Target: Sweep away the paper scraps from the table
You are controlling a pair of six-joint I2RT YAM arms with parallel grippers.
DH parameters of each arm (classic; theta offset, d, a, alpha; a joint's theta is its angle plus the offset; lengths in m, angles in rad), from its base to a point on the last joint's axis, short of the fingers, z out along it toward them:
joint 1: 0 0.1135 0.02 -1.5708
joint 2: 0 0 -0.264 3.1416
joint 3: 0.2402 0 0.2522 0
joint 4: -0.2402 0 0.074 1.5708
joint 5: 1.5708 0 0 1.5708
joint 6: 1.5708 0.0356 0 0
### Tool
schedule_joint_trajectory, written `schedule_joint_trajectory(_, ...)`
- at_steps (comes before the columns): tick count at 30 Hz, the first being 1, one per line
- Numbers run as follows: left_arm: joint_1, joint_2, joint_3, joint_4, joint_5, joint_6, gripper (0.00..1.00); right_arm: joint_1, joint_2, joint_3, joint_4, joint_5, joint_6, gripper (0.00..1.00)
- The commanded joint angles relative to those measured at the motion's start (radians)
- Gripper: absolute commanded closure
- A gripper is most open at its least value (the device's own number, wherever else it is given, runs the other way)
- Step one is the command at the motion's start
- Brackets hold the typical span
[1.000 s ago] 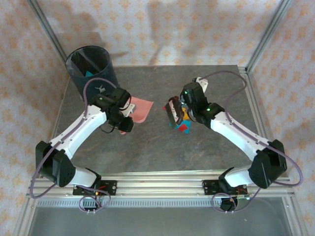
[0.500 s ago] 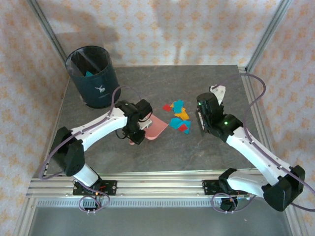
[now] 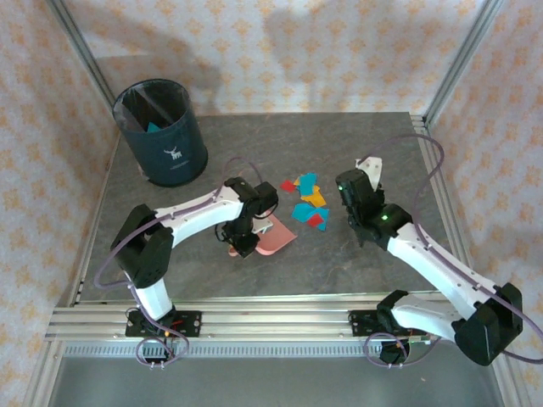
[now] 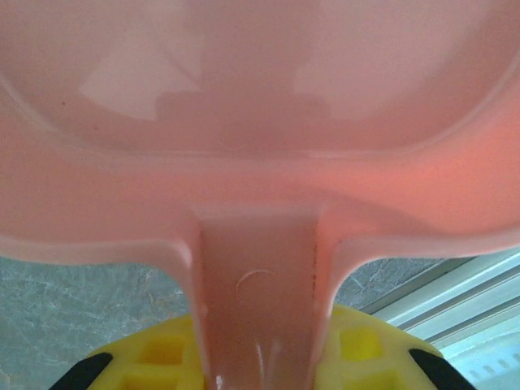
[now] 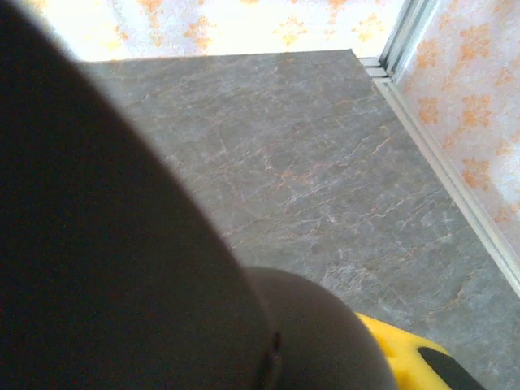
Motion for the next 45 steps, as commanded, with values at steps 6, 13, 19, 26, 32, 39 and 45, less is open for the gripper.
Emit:
schedule_joint_trajectory(6,-0.013,0.079,0.067,-0.038,0.021,0.053,1.0,-0.007,0.07,0.007,0.065,-0.06,0.008,1.0)
schedule_joint_trajectory(13,-0.014,0.14,0.12,-0.046,0.048,0.068,1.0,-0.004,0.136,0.018,0.089,-0.13,0.03,1.0)
schedule_joint_trajectory(19,-0.015,0.21,0.171,-0.056,0.048,0.076,1.0,0.001,0.175,0.028,0.112,-0.194,0.031,1.0)
schedule_joint_trajectory(26,-0.015,0.264,0.221,-0.064,0.043,0.079,1.0,0.016,0.207,0.048,0.117,-0.276,0.003,1.0)
schedule_joint_trajectory(32,-0.014,0.286,0.238,-0.071,0.049,0.079,1.0,0.035,0.21,0.058,0.121,-0.343,-0.024,1.0)
schedule_joint_trajectory(39,-0.016,0.283,0.237,-0.069,0.064,0.082,1.0,0.06,0.208,0.073,0.12,-0.429,-0.055,1.0)
schedule_joint_trajectory(45,-0.017,0.269,0.227,-0.057,0.052,0.076,1.0,0.083,0.168,0.072,0.119,-0.43,-0.07,1.0)
